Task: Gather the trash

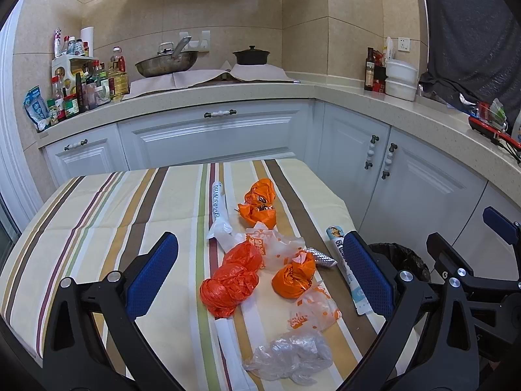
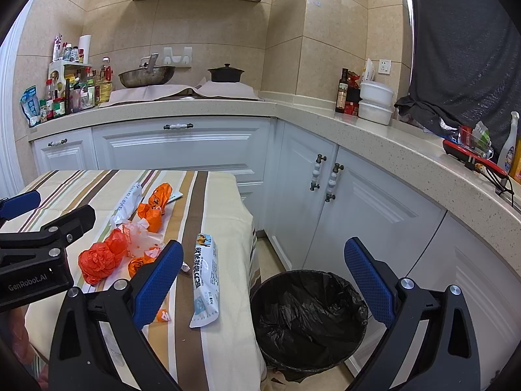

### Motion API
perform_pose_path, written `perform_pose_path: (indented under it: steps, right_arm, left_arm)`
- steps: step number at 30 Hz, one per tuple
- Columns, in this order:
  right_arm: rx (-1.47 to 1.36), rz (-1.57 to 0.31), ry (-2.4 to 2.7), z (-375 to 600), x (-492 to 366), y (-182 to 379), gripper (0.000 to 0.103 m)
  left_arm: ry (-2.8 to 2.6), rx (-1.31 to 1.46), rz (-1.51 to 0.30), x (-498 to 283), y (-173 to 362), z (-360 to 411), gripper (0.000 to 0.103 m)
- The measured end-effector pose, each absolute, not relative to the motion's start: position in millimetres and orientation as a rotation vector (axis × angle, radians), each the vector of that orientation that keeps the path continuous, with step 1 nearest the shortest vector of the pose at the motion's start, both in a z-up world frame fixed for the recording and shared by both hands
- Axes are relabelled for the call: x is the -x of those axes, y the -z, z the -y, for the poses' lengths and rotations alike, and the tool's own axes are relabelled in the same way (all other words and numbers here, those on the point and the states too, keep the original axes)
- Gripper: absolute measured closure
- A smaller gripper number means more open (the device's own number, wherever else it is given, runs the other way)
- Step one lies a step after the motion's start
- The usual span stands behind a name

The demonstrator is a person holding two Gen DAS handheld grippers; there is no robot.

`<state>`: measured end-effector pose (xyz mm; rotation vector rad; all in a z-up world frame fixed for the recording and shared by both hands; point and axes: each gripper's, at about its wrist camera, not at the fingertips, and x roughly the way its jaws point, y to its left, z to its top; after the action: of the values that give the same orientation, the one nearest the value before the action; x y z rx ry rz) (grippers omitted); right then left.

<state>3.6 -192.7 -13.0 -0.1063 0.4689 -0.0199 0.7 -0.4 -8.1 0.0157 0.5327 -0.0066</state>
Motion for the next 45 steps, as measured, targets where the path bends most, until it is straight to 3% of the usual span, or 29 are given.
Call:
perform_pose_path:
  steps: [45]
  right_arm:
    - [0.103,-0.488,0.015,201,-3,33,0.007]
  left_arm:
    - [0.011,-0.023,-0.568,-3,22,-1,0.004]
